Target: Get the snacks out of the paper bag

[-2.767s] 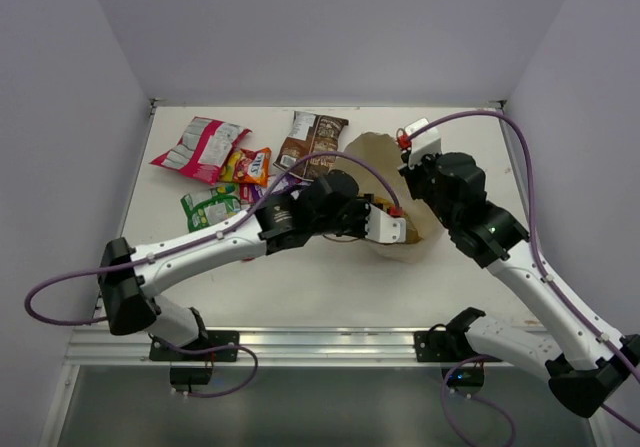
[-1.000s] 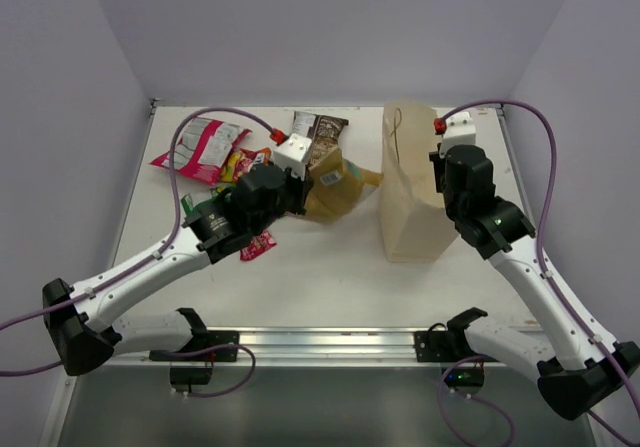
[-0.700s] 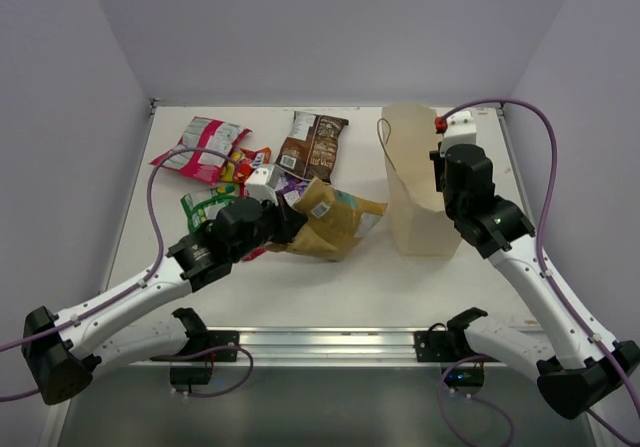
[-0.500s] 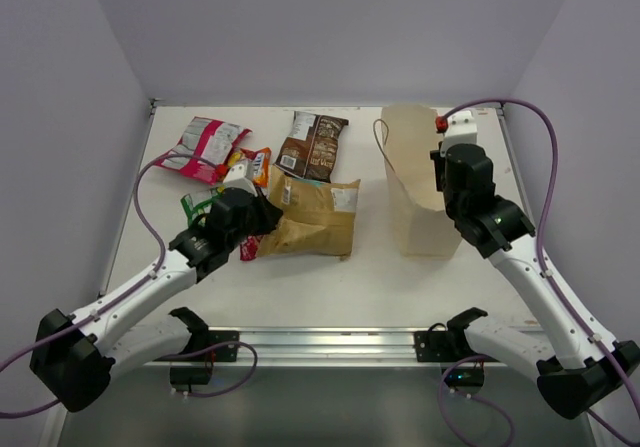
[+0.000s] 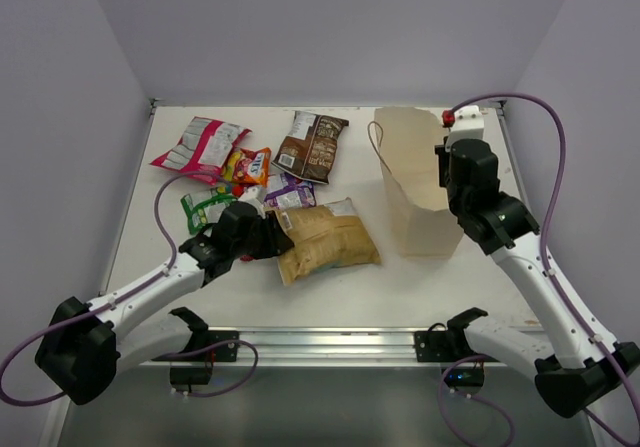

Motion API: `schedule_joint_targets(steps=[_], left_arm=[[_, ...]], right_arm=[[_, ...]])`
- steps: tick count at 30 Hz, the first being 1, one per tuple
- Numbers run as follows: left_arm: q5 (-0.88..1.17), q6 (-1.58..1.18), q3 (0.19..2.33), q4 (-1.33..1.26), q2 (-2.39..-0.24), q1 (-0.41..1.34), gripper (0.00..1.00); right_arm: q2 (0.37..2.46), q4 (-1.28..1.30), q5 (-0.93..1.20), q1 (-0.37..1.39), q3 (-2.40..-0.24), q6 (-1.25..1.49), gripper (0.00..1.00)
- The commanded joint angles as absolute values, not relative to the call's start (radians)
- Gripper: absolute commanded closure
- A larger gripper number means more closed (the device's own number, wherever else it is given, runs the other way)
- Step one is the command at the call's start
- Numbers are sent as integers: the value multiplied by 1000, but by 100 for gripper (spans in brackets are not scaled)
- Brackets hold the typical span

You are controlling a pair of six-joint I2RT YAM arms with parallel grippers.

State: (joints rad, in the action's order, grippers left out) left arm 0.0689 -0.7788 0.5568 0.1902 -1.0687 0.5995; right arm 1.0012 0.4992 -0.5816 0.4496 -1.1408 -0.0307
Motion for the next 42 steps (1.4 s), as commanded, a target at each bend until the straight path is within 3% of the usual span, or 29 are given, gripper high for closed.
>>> schedule_joint_targets(steps=[1, 3, 4, 6, 7, 12, 19, 23, 33, 42], left_arm=[[144, -796, 525, 170, -1020, 621, 54], [159, -785, 519, 182, -1028, 623, 43], [169, -778, 522, 189, -1041, 624, 27], [173, -750, 537, 219, -1049, 623, 5], [166, -736, 552, 239, -1054, 623, 0], [-32, -635, 744, 446, -1051, 620, 0], [-133, -568, 848, 577, -1043, 614, 0], [-110, -563, 856, 574, -1019, 614, 0], [-112, -543, 862, 546, -1014, 611, 0], [-101, -537, 870, 526, -1009, 611, 0]], right_arm=[[1015, 483, -563, 430, -1210, -8, 100], [1028, 485, -543, 408, -1241, 31, 100], [1044, 483, -535, 400, -1255, 34, 100], [1068, 488, -512, 370, -1282, 43, 100], [1093, 491, -509, 362, -1314, 52, 100], [1183, 505, -462, 278, -1413, 97, 100], [1327, 537, -407, 163, -1585, 207, 100], [1368, 540, -301, 77, -1580, 293, 100], [1361, 518, -287, 5, -1414, 403, 100], [1313, 564, -322, 5, -1428, 399, 70]])
